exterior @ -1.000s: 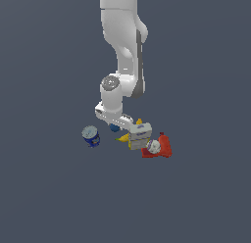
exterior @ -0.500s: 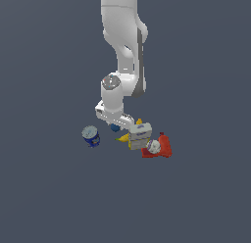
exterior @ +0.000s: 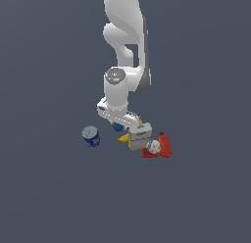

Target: Pick up a designated object from a clutter of objects.

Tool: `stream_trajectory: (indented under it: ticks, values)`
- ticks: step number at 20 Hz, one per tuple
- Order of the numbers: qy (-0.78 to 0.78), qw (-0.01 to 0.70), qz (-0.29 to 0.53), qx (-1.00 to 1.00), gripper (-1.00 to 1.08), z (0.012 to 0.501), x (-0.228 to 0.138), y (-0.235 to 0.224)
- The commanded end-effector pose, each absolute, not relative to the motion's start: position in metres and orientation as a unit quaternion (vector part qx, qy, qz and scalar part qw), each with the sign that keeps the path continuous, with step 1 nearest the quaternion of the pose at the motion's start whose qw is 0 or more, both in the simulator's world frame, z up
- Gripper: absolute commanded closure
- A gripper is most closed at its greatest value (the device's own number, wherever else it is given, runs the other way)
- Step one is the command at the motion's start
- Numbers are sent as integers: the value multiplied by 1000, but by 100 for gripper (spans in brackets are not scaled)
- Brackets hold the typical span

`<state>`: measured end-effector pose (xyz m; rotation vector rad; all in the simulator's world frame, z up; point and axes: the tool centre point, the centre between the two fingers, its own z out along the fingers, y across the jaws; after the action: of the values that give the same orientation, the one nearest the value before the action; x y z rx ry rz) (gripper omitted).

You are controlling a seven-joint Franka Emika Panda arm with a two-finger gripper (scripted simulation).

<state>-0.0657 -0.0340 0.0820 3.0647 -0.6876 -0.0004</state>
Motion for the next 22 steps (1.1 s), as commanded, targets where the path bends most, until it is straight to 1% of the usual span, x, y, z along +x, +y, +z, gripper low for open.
stream_trajectory:
  ticks: [1, 22]
  values:
    - [-219, 1, 0, 976, 108, 99, -56, -26]
    - [-219, 1, 0, 976, 108, 268, 43, 51]
